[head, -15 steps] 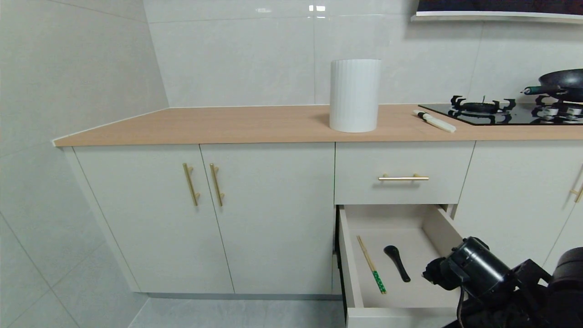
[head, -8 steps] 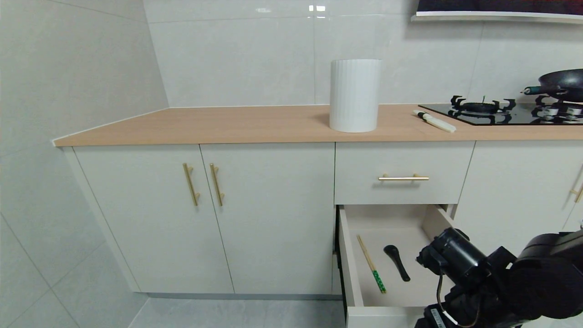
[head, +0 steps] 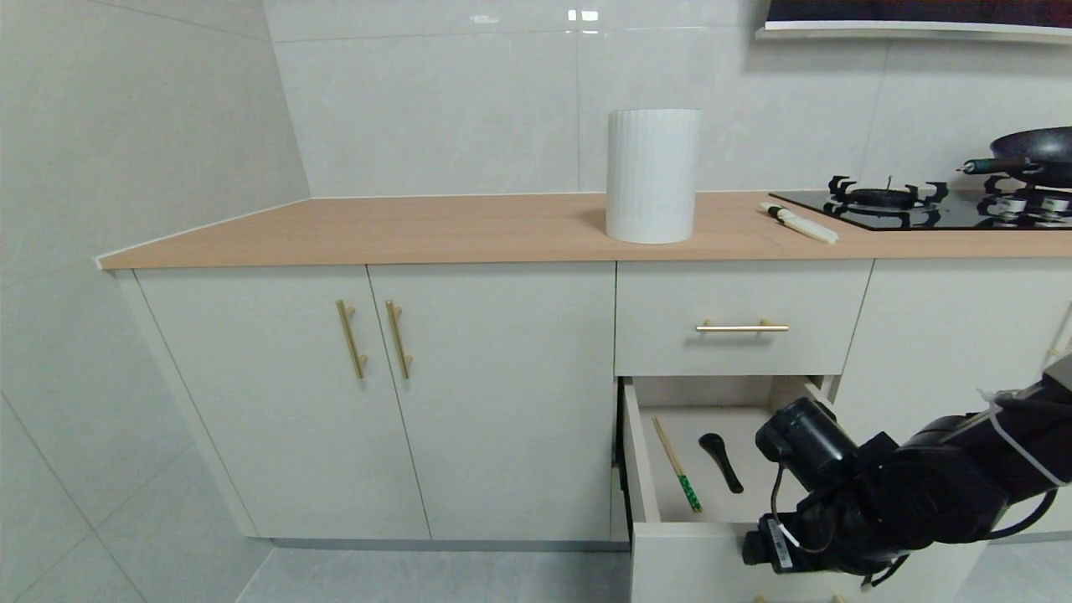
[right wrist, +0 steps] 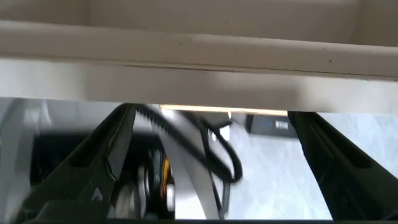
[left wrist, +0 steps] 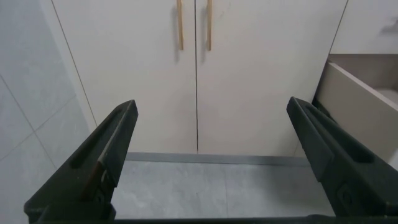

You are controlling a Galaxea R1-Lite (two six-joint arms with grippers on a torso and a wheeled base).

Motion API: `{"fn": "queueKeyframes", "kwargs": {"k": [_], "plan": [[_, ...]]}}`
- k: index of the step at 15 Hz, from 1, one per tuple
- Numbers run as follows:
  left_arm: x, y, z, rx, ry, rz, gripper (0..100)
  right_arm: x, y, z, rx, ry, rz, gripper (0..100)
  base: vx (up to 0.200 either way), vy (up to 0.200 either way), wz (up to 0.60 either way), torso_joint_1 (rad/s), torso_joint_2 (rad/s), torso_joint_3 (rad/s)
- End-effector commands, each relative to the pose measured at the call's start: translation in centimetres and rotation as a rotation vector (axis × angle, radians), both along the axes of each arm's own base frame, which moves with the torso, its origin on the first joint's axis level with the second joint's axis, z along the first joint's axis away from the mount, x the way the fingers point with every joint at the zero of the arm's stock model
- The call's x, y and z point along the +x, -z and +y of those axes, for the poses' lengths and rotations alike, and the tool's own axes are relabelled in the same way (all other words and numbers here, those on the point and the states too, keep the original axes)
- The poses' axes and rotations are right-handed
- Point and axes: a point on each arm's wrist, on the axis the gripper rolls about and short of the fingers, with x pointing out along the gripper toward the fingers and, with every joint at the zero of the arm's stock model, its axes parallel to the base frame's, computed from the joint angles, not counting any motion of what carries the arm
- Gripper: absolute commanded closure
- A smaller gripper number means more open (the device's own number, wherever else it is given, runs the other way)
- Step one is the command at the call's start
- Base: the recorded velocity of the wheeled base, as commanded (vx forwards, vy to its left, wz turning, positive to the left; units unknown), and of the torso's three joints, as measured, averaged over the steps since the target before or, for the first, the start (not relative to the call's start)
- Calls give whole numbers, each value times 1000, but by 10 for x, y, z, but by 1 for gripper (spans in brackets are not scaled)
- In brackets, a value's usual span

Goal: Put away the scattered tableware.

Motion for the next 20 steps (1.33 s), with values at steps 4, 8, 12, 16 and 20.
{"fn": "queueKeyframes", "kwargs": {"k": [4,8,12,16,20], "plan": [[0,0,0,0,0,-1,0,54,46,-16,51,124,-182,0,0,0,0,0,0,0],[0,0,0,0,0,0,0,97,60,-20,88,121,-368,0,0,0,0,0,0,0],[0,0,0,0,0,-1,0,137,70,-22,114,152,-447,0,0,0,0,0,0,0],[0,0,0,0,0,0,0,174,82,-33,120,206,-510,0,0,0,0,0,0,0],[0,0,0,0,0,-1,0,196,91,-40,155,286,-577,0,0,0,0,0,0,0]]}}
